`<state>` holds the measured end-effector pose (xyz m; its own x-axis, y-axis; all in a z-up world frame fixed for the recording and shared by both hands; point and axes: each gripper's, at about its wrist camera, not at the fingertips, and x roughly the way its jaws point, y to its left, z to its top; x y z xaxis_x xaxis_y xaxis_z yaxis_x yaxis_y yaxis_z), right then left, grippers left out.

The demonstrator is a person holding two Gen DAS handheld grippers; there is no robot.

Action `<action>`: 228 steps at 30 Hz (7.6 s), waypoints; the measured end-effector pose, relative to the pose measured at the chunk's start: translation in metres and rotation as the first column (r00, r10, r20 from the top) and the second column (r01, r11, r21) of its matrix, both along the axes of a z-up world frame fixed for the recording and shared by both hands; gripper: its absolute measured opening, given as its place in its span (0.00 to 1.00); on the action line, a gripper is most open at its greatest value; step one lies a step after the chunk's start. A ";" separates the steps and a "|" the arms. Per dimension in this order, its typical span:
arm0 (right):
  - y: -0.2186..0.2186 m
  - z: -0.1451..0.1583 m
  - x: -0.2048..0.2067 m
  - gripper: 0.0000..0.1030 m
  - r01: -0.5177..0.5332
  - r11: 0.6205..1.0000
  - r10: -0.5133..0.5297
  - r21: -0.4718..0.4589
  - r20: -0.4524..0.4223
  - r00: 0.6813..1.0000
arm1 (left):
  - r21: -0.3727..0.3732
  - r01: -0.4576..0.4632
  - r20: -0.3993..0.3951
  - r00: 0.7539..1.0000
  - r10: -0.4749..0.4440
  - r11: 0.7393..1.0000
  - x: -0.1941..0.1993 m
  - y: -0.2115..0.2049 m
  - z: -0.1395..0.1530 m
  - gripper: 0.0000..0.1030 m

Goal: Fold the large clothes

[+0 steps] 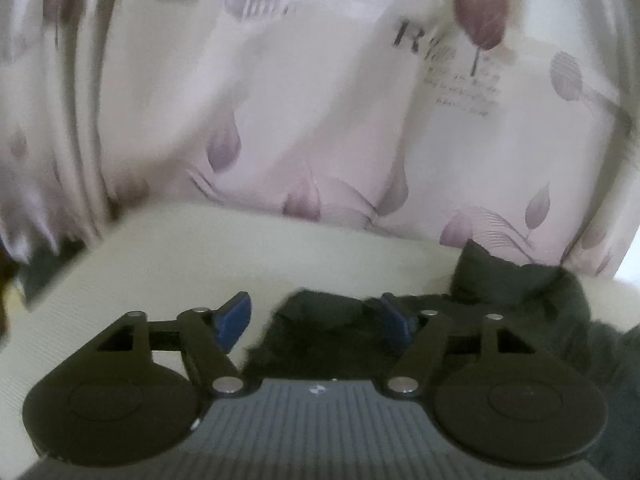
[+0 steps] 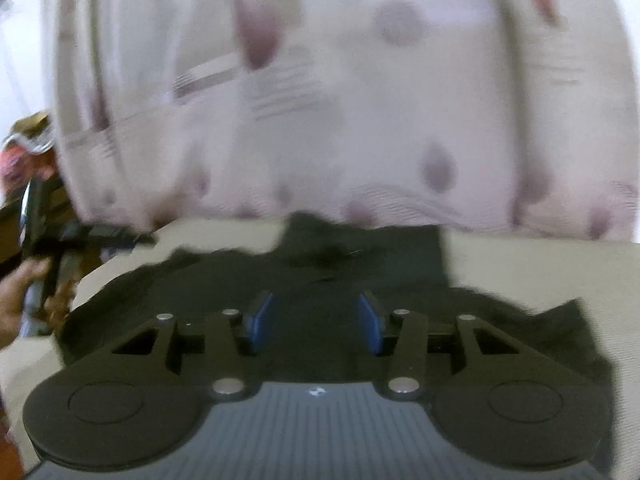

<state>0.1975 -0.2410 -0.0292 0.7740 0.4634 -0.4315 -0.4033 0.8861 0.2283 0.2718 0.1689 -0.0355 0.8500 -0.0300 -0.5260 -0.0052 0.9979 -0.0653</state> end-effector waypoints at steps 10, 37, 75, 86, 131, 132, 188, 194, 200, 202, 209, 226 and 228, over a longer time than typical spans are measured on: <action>0.045 -0.016 0.000 0.56 0.012 0.999 -0.013 -0.029 -0.051 0.999 | 0.147 -0.015 0.015 1.000 0.013 0.989 -0.021 0.001 0.009 0.79; 0.132 -0.034 0.058 0.60 -0.163 0.976 0.130 -0.145 -0.212 0.969 | 0.011 0.060 -0.124 0.991 -0.059 0.998 -0.017 0.065 -0.035 0.90; 0.100 -0.068 0.105 0.60 -0.057 0.997 0.065 0.049 -0.172 0.983 | -0.634 0.533 -0.216 0.573 -0.791 0.560 0.066 0.066 -0.108 0.80; 0.097 -0.070 0.102 0.62 -0.053 0.996 0.065 0.075 -0.164 0.984 | -0.705 0.352 -0.205 0.730 -0.652 0.616 0.060 0.061 -0.117 0.51; 0.122 -0.063 0.034 0.13 -0.184 0.980 0.198 0.079 -0.250 0.948 | -0.746 0.231 -0.183 0.831 -0.526 0.624 -0.060 0.084 -0.084 0.28; 0.122 -0.064 0.036 0.13 -0.183 0.979 0.199 0.086 -0.259 0.945 | -0.738 0.229 -0.192 0.830 -0.523 0.634 -0.064 0.077 -0.071 0.28; 0.000 0.066 -0.012 0.97 -0.220 0.969 0.248 0.116 -0.420 0.873 | -0.069 0.503 0.234 0.848 -0.476 0.862 -0.205 -0.236 -0.031 1.00; 0.037 0.058 -0.011 0.99 -0.243 0.969 0.204 -0.040 -0.425 0.882 | -0.030 0.484 0.229 0.855 -0.465 0.875 -0.202 -0.245 -0.034 1.00; 0.043 0.056 -0.013 0.83 -0.222 0.970 0.171 -0.097 -0.372 0.912 | -0.013 0.470 0.250 0.856 -0.452 0.883 -0.208 -0.245 -0.039 1.00; 0.043 0.053 -0.012 0.58 -0.208 0.967 0.147 -0.144 -0.350 0.925 | -0.020 0.474 0.255 0.854 -0.453 0.881 -0.212 -0.245 -0.041 1.00; 0.020 0.041 -0.010 0.30 -0.170 0.965 0.112 -0.199 -0.271 0.956 | -0.037 0.576 0.246 0.798 -0.551 0.817 -0.228 -0.230 -0.029 1.00; -0.037 0.018 -0.001 0.22 -0.024 0.988 0.066 0.152 -0.277 0.958 | -0.400 0.461 0.087 0.880 -0.468 0.792 -0.183 -0.125 -0.039 1.00; -0.038 0.012 0.001 0.28 0.008 0.984 0.047 0.177 -0.304 0.951 | -0.368 0.476 0.111 0.875 -0.471 0.799 -0.187 -0.133 -0.040 1.00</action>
